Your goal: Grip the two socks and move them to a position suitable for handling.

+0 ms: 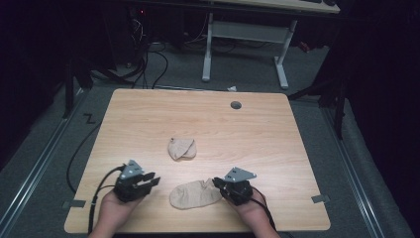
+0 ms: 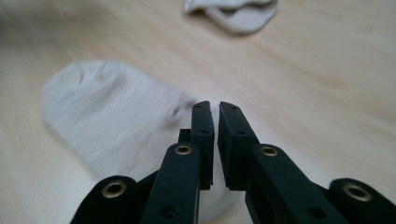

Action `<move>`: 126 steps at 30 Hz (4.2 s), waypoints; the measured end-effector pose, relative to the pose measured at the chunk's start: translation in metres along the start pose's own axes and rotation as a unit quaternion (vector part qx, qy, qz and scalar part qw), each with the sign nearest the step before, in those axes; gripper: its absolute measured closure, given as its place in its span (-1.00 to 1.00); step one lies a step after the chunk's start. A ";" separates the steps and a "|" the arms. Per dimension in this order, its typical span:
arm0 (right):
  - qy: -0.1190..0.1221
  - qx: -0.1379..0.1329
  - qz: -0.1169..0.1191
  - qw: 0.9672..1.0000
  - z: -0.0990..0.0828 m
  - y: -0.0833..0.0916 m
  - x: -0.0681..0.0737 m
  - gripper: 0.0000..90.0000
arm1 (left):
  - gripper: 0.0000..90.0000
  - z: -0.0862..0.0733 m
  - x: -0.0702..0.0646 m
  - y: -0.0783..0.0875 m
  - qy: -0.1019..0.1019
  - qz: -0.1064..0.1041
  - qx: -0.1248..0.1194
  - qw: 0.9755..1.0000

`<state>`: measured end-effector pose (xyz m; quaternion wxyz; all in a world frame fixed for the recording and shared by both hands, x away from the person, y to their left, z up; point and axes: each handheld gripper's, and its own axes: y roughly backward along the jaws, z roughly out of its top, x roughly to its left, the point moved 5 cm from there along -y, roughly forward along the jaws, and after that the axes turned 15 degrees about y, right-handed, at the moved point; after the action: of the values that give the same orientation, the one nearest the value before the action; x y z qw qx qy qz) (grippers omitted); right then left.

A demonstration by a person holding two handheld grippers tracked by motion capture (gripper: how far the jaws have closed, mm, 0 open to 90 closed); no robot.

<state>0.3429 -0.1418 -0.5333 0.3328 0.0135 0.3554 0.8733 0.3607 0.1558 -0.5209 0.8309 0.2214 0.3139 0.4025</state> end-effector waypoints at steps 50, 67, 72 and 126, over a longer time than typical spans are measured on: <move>-0.059 0.064 -0.041 0.995 -0.036 -0.015 -0.056 0.97 | 0.49 -0.004 -0.004 -0.011 -0.014 -0.001 0.009 1.000; -0.023 0.086 -0.074 0.993 0.005 -0.063 -0.072 0.96 | 0.49 -0.006 0.000 -0.011 -0.020 0.001 0.013 1.000; -0.038 0.086 -0.080 0.992 -0.010 -0.049 -0.063 0.90 | 0.49 -0.007 0.003 -0.008 -0.016 0.001 0.011 1.000; -0.115 0.032 -0.186 0.975 -0.072 0.060 -0.094 0.59 | 0.53 -0.048 -0.078 -0.040 -0.105 -0.054 0.107 0.987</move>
<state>0.3630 -0.2736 -0.5294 0.5275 0.0584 0.3389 0.7769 0.3105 0.0752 -0.5527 0.8512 0.3334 0.2774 0.2956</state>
